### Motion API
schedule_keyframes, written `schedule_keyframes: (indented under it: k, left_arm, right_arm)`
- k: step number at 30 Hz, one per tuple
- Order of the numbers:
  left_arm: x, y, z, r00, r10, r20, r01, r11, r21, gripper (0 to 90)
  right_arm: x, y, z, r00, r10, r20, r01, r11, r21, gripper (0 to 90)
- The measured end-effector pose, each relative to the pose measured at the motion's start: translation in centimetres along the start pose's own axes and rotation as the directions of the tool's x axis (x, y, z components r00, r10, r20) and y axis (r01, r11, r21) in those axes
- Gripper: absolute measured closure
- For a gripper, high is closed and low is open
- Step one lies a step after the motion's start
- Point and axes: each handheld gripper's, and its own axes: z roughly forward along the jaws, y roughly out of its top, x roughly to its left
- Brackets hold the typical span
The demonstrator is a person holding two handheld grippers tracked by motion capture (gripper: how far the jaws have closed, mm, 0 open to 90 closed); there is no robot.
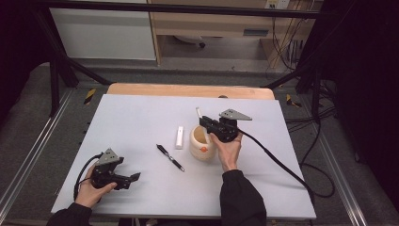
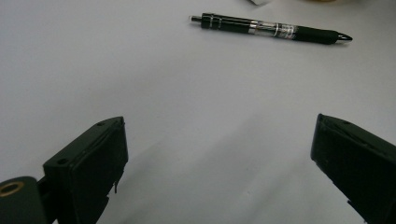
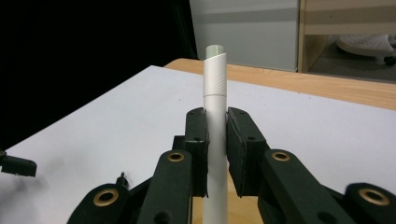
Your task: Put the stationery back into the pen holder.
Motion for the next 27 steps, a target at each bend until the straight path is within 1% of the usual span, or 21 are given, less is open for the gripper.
schedule_keyframes:
  k: [2,11,18,21,23,25,27]
  left_arm:
    - [0.0,0.0,0.0,1.0,0.0,0.0,0.0,1.0,0.001,4.0]
    - [0.0,0.0,0.0,1.0,0.001,-0.001,-0.001,1.0,0.002,4.0]
    - [0.0,0.0,0.0,1.0,0.001,-0.001,-0.001,1.0,0.001,4.0]
    - [0.0,0.0,0.0,1.0,0.001,0.0,-0.001,1.0,0.001,4.0]
    - [0.0,0.0,0.0,1.0,0.0,-0.001,0.0,1.0,0.001,4.0]
    - [0.0,0.0,0.0,1.0,0.002,0.001,-0.002,1.0,0.001,4.0]
    - [0.0,0.0,0.0,1.0,0.003,0.0,-0.003,1.0,0.001,4.0]
  right_arm:
    - [0.0,-0.1,-0.1,1.0,0.004,-0.001,-0.004,1.0,0.001,79.2]
    - [-0.2,-1.5,-0.3,0.9999,-0.011,-0.006,0.011,1.0,0.009,79.2]
    - [-0.1,-1.6,-0.6,0.9998,-0.016,-0.013,0.016,1.0,0.006,79.1]
    - [0.0,-1.5,-0.8,0.9994,-0.015,-0.03,0.016,1.0,0.009,78.6]
    - [0.0,-1.4,-1.0,0.9995,-0.015,-0.028,0.015,1.0,0.017,74.6]
    - [-0.1,-1.2,-1.2,0.9994,-0.03,-0.018,0.03,0.999,0.026,70.5]
    - [-0.1,-1.0,-1.6,0.9991,-0.039,-0.02,0.039,0.999,0.024,67.6]
